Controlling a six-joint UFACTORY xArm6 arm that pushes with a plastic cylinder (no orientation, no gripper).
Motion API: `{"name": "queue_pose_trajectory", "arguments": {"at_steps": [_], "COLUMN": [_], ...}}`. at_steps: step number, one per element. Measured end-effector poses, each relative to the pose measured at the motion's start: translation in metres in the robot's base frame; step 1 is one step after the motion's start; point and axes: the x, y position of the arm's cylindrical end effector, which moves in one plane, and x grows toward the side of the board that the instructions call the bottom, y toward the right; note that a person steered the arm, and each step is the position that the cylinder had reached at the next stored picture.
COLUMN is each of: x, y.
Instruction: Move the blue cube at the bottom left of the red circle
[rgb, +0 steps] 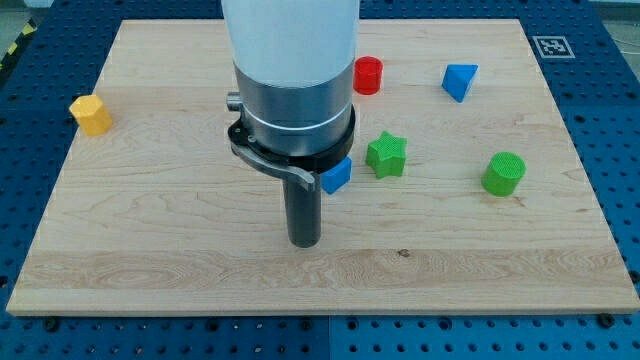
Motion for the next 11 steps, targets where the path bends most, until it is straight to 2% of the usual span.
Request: {"name": "queue_pose_trajectory", "arguments": {"at_steps": [3, 7, 8, 11], "x": [0.000, -0.009, -0.019, -0.092], "y": [0.052, 0.052, 0.048, 0.019]}}
